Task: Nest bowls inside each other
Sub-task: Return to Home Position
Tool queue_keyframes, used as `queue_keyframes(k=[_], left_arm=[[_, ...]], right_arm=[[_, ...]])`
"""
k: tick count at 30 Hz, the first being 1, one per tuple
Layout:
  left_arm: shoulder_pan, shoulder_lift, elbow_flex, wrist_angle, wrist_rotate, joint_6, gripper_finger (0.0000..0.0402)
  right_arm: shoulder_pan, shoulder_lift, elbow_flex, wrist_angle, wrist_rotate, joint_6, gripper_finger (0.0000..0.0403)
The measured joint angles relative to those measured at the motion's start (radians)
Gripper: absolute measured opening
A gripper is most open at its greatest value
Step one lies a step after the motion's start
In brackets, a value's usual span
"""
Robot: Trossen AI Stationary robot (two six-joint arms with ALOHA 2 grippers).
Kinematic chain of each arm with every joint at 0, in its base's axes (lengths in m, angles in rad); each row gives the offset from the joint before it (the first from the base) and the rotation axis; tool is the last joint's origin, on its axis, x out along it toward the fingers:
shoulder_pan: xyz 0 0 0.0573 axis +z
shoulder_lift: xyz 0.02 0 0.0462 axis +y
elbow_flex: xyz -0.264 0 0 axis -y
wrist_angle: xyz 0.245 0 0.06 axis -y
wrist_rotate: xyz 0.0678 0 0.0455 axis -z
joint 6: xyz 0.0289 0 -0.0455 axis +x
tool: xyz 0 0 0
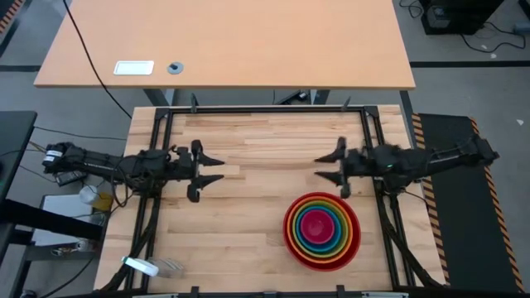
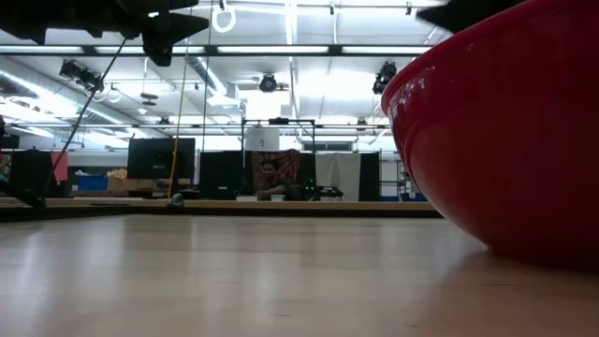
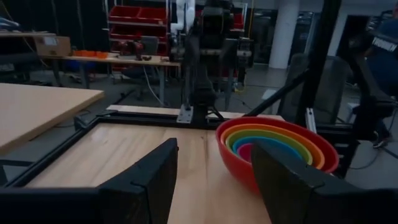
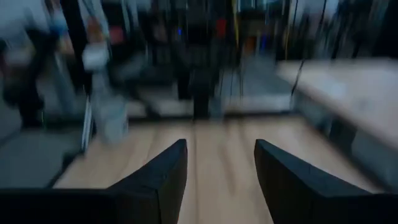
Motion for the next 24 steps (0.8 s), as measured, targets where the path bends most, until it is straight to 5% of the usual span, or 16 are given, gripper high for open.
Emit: queue_keyframes(k=[9,24], left_arm=[[0.003,-0.096,-0.150,0.114,-0.001,0.010,0.0205],[0.003,-0.209,-0.330,0.172,0.000,-0.053,0.0205]], right_arm=[[-0.144,-0.273,-0.246,0.340,-0.050,-0.080,0.0192],[-0.236,-0.389,-0.468,0.541,-0.179,0.006,0.0192]])
